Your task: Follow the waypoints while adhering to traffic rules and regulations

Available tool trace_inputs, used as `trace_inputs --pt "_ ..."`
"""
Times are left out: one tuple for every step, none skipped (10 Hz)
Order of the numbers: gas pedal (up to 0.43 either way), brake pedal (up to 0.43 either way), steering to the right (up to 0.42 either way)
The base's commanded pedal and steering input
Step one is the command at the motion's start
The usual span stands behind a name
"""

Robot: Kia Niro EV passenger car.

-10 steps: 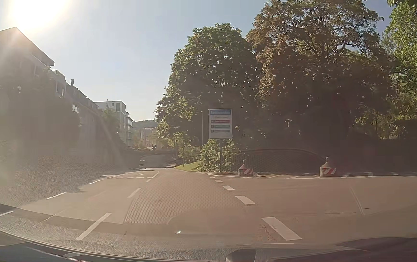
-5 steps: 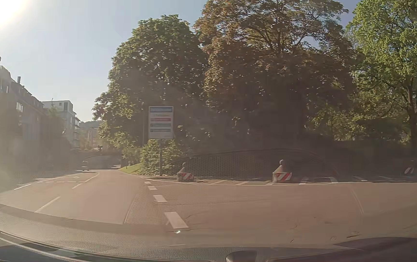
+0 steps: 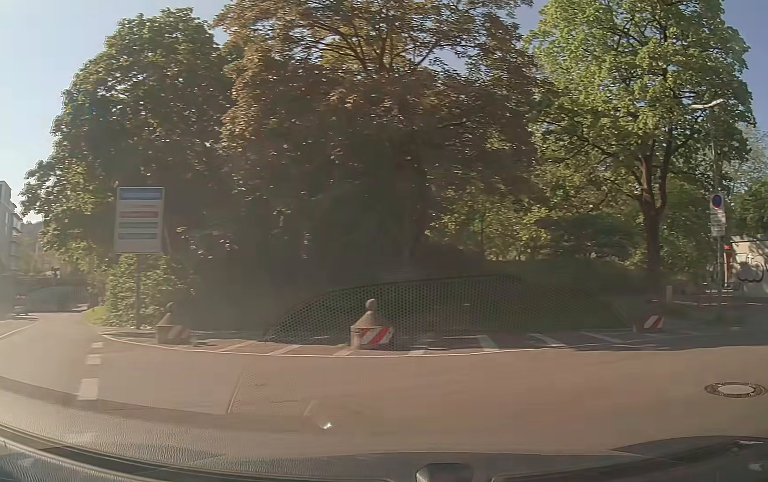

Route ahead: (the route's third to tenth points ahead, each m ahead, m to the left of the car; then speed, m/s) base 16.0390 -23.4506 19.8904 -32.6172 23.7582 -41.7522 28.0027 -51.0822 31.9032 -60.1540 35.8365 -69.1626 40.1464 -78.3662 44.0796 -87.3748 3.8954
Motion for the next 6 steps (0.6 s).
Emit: trace_inputs --pt "0.0 0.0 0.622" --pt "0.0 0.0 0.649" --pt "0.0 0.0 0.67" --pt "0.0 0.0 0.683" --pt "0.0 0.0 0.692" --pt "0.028 0.0 0.705"
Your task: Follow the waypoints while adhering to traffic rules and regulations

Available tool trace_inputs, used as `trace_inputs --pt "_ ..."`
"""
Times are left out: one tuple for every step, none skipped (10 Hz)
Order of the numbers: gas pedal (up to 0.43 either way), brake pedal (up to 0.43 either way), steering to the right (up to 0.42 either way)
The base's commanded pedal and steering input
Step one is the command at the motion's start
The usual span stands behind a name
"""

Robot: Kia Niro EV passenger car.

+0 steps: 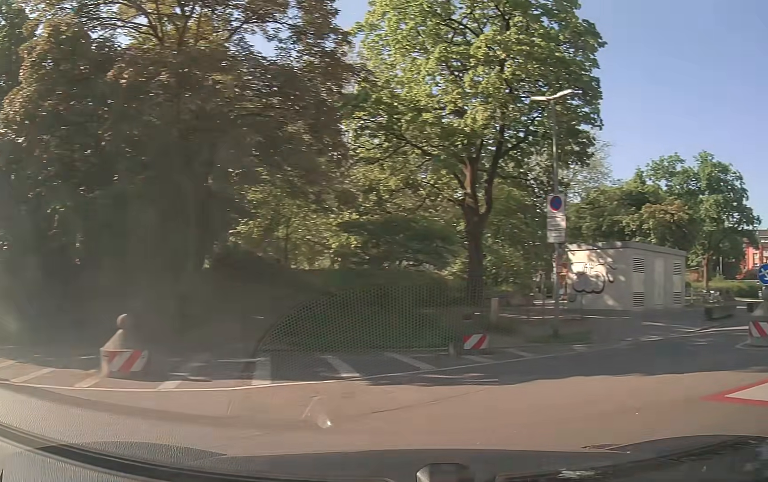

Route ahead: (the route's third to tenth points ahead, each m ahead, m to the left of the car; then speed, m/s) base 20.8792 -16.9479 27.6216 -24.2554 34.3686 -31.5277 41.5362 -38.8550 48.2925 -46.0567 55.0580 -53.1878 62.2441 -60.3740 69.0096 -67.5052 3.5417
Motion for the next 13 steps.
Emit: trace_inputs --pt "0.039 0.0 0.713" --pt "0.039 0.0 0.717" --pt "0.039 0.0 0.717" --pt "0.039 0.0 0.716" --pt "0.039 0.0 0.71" --pt "0.039 0.0 0.697" --pt "0.047 0.0 0.672" --pt "0.067 0.0 0.641" --pt "0.079 0.0 0.619" --pt "0.098 0.0 0.59" --pt "0.098 0.0 0.568" --pt "0.11 0.0 0.54" --pt "0.11 0.0 0.498"
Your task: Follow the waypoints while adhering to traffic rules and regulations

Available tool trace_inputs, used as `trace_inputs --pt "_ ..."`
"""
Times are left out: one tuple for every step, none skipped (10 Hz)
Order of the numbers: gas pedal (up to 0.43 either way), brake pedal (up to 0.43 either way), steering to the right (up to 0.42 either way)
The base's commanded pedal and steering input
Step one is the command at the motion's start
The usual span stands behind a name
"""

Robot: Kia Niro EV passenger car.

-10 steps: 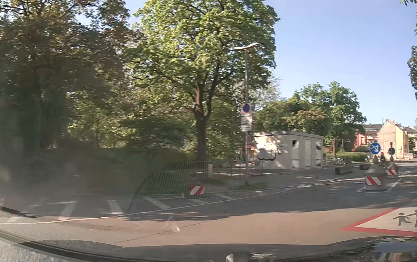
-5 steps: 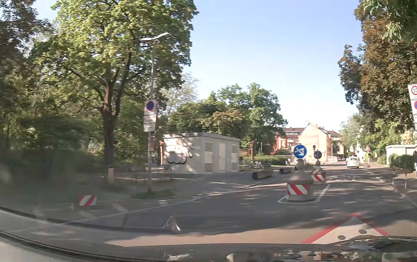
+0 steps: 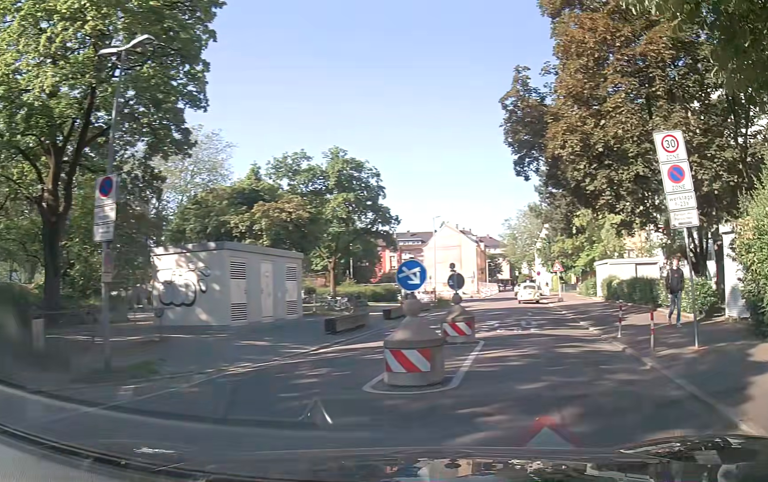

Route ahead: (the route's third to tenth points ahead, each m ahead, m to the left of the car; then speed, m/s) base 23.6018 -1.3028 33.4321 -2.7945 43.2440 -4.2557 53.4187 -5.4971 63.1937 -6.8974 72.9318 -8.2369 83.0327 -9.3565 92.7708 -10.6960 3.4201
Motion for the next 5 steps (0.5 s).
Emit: trace_inputs --pt "0.118 0.0 0.451" --pt "0.138 0.0 0.421" --pt "0.138 0.0 0.378" --pt "0.138 0.0 0.334" --pt "0.138 0.0 0.283"
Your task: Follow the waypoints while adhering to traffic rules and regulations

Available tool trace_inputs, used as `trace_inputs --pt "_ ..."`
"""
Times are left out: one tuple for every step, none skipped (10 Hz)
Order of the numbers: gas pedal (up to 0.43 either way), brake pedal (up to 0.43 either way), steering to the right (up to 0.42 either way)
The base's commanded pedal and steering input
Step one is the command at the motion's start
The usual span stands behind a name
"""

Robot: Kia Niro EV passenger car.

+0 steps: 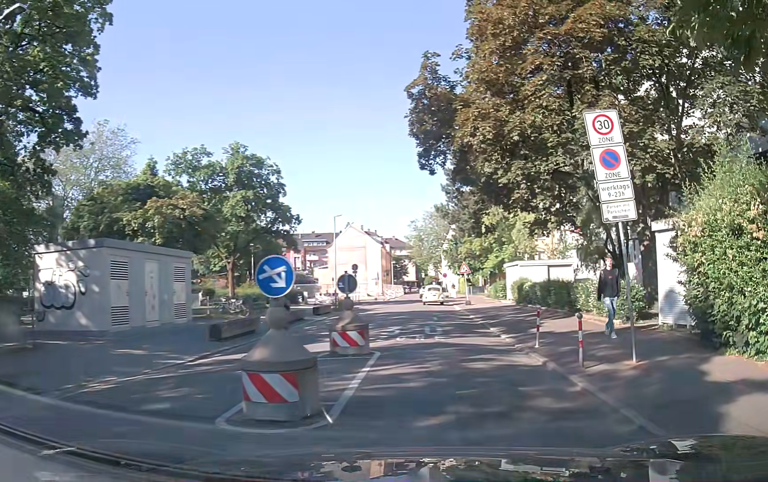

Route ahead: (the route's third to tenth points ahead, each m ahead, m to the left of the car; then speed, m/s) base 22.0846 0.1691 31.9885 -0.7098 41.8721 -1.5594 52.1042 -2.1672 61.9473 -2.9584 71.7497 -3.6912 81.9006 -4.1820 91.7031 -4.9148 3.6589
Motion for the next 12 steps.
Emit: trace_inputs --pt "0.138 0.0 0.243" --pt "0.138 0.0 0.204" --pt "0.138 0.0 0.178" --pt "0.138 0.0 0.143" --pt "0.138 0.0 0.107" --pt "0.138 0.0 0.079" --pt "0.138 0.0 0.053" --pt "0.138 0.0 0.024" --pt "0.138 0.0 0.0" --pt "0.138 0.0 -0.009" --pt "0.138 0.0 -0.015" --pt "0.138 0.0 -0.021"
